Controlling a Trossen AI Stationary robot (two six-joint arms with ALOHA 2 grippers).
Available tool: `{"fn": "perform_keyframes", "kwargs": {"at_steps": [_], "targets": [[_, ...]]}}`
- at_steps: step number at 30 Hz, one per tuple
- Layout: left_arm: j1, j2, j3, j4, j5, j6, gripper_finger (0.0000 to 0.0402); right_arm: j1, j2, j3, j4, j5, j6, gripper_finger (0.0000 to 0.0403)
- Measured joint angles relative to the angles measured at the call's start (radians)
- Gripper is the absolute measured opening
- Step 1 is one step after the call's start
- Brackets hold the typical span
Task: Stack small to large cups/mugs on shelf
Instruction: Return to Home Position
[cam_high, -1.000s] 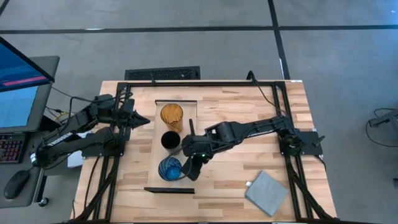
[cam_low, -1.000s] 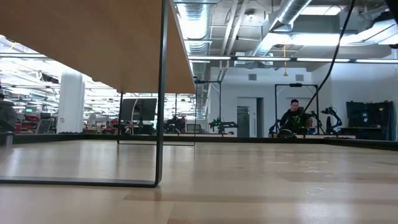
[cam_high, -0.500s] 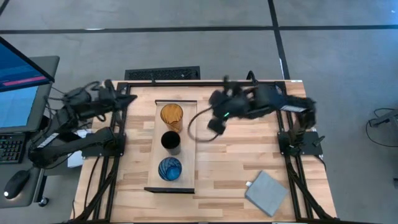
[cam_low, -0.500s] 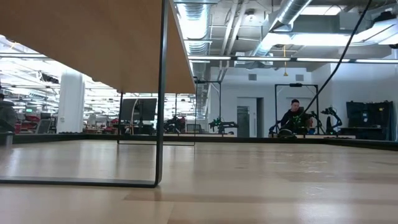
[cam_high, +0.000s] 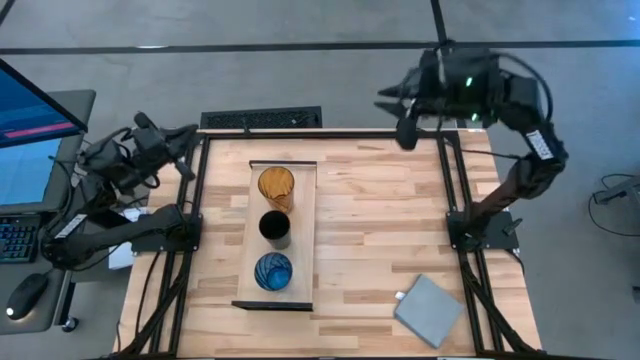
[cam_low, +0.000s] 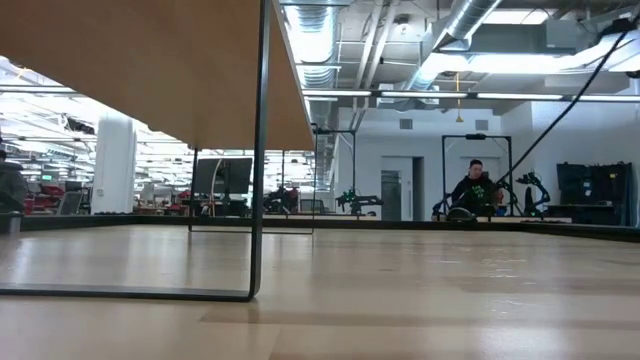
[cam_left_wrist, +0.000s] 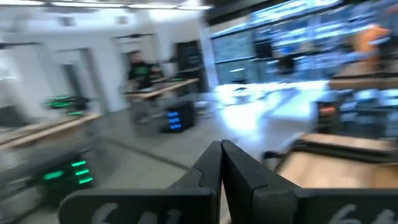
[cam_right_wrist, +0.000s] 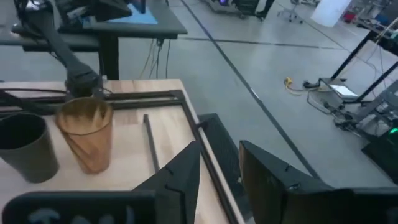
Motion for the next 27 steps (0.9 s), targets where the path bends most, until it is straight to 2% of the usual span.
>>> {"fn": "perform_keyframes", "kwargs": {"at_steps": [3,7,12,16,20,23,27], "targets": [[0.000,0.005,0.000,0.004,-0.089,0.042,0.0000,-0.133,-0.013,-0.001,0.013,-0.147,-0.041,0.0134],[0.003,0.011,-0.001,0.037,-0.143,0.122,0.0000,-0.308,-0.008,-0.001,0.000,-0.345,-0.088,0.0134],[0.047,0.055,-0.001,0.079,-0.237,0.146,0.0000,-0.499,0.026,-0.003,0.012,-0.608,-0.145,0.0134],[0.126,0.089,-0.001,0.048,-0.224,0.132,0.0000,-0.626,0.049,-0.024,0.024,-0.768,-0.173,0.0134],[0.224,0.097,-0.002,0.007,-0.117,0.067,0.0000,-0.710,0.017,-0.179,0.099,-0.900,-0.196,0.0134],[0.288,0.095,-0.002,-0.002,-0.018,0.031,0.0000,-0.735,-0.041,-0.360,0.230,-0.901,-0.169,0.0134],[0.349,0.097,-0.002,-0.008,-0.008,-0.026,0.0000,-0.758,-0.163,-0.655,0.485,-0.883,-0.057,0.0134]]}}
